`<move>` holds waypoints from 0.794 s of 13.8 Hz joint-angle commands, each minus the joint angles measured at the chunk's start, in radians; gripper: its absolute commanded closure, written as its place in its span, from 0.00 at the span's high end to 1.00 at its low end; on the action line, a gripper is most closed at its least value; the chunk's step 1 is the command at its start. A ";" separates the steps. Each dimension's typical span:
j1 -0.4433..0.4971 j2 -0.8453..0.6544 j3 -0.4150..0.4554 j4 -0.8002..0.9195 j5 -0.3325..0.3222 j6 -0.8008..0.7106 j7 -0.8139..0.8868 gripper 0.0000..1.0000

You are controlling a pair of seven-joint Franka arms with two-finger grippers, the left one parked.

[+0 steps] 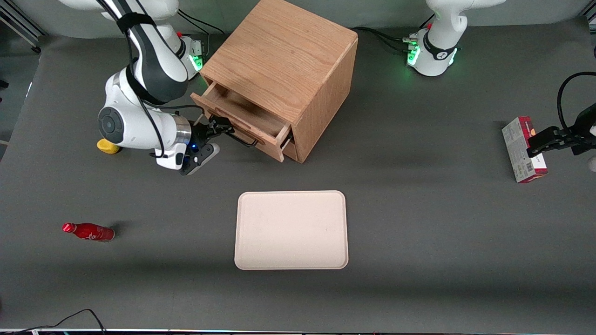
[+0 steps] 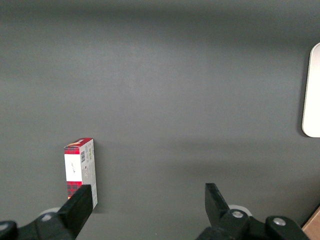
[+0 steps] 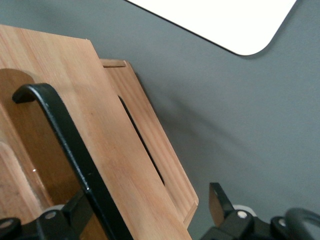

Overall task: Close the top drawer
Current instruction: 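Push the drawer front with the right gripper into the wooden cabinet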

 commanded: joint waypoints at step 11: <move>-0.003 -0.151 0.105 -0.142 0.109 0.054 0.107 1.00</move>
